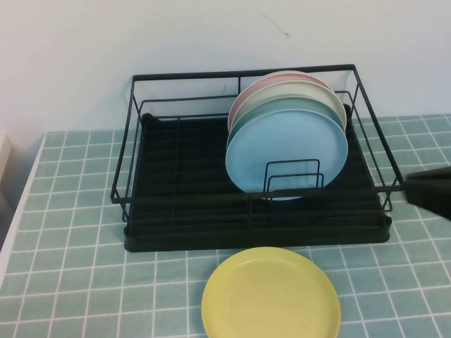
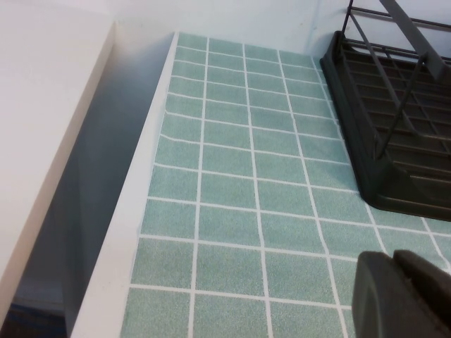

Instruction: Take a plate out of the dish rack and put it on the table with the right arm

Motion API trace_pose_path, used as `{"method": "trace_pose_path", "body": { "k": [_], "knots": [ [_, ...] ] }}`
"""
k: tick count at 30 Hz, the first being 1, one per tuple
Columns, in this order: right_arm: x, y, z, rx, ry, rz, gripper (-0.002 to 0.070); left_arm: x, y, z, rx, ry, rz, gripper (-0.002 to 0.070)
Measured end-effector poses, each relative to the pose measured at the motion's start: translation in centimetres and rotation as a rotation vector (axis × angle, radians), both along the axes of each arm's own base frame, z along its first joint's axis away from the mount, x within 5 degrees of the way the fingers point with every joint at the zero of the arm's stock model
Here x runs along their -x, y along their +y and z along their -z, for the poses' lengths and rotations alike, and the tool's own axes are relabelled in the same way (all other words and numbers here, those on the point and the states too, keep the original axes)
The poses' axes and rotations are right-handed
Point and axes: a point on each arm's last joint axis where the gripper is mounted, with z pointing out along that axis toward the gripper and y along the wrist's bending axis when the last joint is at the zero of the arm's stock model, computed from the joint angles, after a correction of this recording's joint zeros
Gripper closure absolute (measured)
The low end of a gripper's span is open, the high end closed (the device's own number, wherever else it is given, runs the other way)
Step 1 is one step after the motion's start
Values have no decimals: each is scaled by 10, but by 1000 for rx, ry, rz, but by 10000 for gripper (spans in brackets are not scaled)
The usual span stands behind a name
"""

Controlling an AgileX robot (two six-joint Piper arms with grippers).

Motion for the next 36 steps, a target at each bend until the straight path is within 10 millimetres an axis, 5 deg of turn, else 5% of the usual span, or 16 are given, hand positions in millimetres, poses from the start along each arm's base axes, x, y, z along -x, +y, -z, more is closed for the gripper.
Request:
{"method": "trace_pose_path", "body": {
  "k": [11,16,27,32,36],
  "knots": [
    [109,-36,-23,-104,-286,-57,671,0,0,0,0,0,0,678],
    [141,-45,-18,-47,-304,-120,675,0,0,0,0,0,0,678],
    [133,-64,-10,19,-414,105,678,0,0,0,0,0,0,679],
    [114,-76,30,31,-497,358,678,0,0,0,0,0,0,678],
    [119,-89,76,52,-459,596,678,0,0,0,0,0,0,678]
  ]
}}
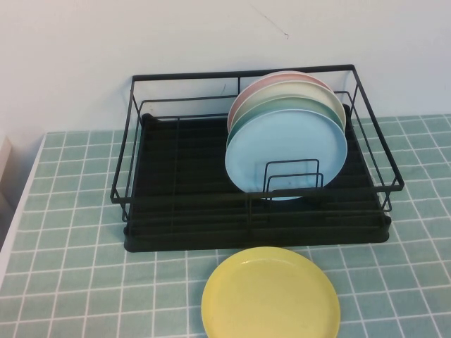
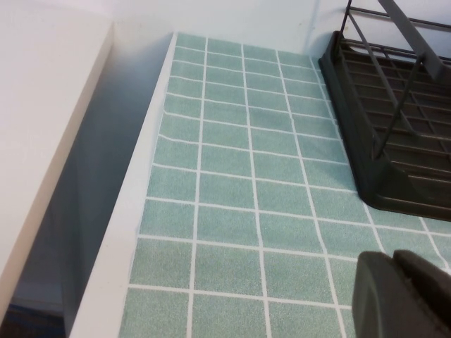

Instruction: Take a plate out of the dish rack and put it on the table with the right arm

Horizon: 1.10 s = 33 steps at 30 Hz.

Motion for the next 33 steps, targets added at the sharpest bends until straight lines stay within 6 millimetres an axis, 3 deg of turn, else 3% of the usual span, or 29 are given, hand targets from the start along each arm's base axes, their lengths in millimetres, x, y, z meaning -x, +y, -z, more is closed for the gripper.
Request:
{"method": "trace_pose_path", "body": {
  "k": [4,11,20,33],
  "knots": [
    [-1,-9,48,-27,63,197,678,0,0,0,0,0,0,678],
    [-8,-20,99,-101,172,333,678,0,0,0,0,0,0,678],
    [-8,-15,105,-107,199,229,678,0,0,0,0,0,0,678],
    [-8,-15,105,-51,199,214,678,0,0,0,0,0,0,678]
  ]
}}
